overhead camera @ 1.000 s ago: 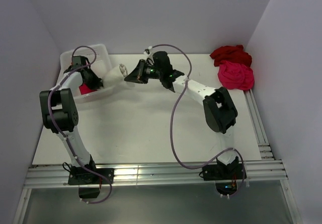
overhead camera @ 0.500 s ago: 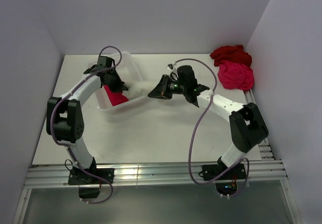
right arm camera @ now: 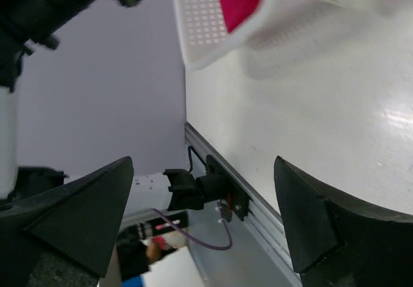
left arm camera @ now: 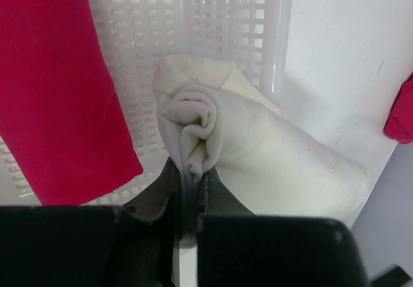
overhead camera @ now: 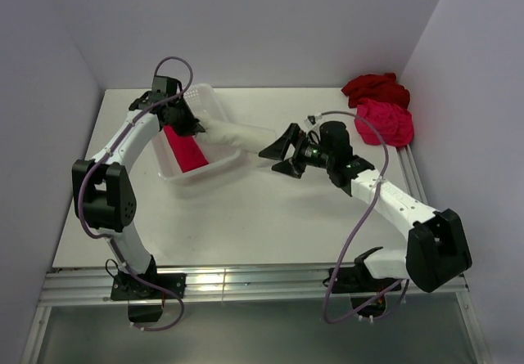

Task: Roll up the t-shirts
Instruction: Place the rolled tshirt into the container

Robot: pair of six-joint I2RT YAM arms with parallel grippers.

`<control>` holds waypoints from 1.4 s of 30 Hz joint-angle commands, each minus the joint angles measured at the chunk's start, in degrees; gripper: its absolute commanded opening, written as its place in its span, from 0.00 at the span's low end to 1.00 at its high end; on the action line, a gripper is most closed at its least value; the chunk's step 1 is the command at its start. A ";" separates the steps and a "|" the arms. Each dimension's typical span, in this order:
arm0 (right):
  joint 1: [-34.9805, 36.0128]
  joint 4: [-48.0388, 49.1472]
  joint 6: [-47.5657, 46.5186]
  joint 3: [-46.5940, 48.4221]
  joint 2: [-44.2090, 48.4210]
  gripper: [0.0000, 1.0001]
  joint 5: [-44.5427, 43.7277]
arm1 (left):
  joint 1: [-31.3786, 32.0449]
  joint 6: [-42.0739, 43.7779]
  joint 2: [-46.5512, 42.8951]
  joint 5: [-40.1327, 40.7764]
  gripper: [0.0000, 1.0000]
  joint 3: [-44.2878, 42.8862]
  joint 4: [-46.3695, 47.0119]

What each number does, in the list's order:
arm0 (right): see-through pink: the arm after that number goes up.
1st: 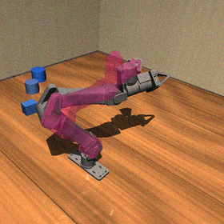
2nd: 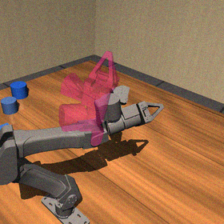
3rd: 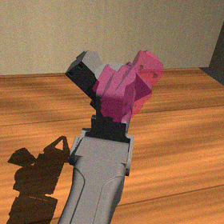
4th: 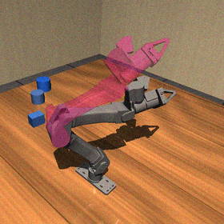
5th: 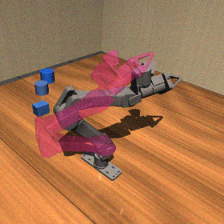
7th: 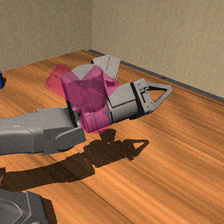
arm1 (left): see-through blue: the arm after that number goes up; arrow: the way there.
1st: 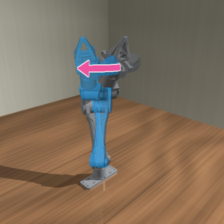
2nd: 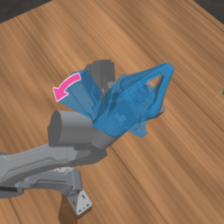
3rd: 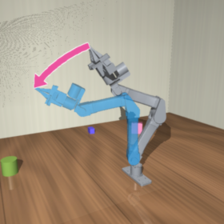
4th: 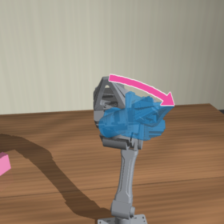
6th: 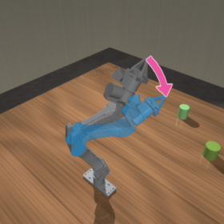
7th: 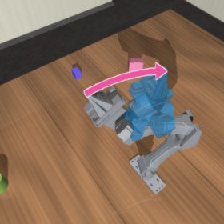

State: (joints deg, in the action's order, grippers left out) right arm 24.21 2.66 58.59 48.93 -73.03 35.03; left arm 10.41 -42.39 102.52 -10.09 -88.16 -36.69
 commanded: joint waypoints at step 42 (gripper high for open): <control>-0.83 32.67 27.37 2.58 -28.03 1.00 -18.77 | -0.75 6.09 0.75 3.32 0.00 1.59 0.21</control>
State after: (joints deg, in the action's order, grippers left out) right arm 23.42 32.75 88.18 49.32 -99.68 18.17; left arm 10.37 -38.28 103.07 -8.19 -85.73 -36.64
